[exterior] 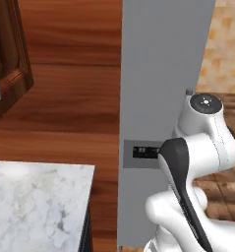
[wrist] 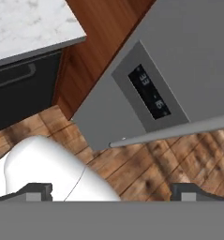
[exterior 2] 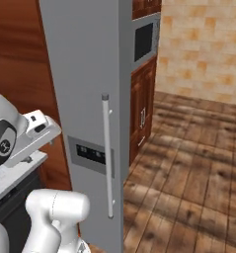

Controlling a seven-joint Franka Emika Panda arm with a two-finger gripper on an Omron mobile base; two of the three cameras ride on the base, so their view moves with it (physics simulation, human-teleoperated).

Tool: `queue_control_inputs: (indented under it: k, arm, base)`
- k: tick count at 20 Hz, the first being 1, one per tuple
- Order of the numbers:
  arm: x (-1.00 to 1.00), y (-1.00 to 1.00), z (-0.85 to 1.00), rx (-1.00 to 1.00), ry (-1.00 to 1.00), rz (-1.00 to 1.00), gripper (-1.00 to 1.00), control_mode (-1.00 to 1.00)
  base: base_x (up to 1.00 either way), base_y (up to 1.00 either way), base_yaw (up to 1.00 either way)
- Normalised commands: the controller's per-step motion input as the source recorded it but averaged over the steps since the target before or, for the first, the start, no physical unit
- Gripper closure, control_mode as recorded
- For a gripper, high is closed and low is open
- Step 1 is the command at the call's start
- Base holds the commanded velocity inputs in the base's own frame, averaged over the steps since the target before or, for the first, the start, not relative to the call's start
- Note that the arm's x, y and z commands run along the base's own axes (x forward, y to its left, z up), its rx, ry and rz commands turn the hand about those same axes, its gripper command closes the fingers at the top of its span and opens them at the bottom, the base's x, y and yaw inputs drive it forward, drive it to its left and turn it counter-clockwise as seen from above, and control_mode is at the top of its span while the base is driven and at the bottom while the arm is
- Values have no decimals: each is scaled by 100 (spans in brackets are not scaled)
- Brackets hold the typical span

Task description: Take the eggplant and chicken drumstick from the highest rack and move them to the second highest rack where the eggplant and bell pepper are located, to maximize freezer space. Close the freezer door after rearranging.

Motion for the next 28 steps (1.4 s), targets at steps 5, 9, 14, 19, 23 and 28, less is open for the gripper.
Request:
queue_control_inputs:
  k: [5,9,14,19,23,28]
  arm:
    - [0,0,0,0,0,0,-100,100]
    - [46,19,-4,8,-2,-10,-100,-100]
    - [69,0,-5,12,-4,-16,-100,-100]
    - [77,0,-19,7,-13,-16,-100,-100]
    - [73,-2,-25,5,-18,-14,-100,-100]
    - [82,0,-22,11,-5,-9,-100,-100]
  base:
    - [13,3,-27]
    - [0,0,0]
    - [0,0,0]
    - [0,0,0]
    - [0,0,0]
    - [0,0,0]
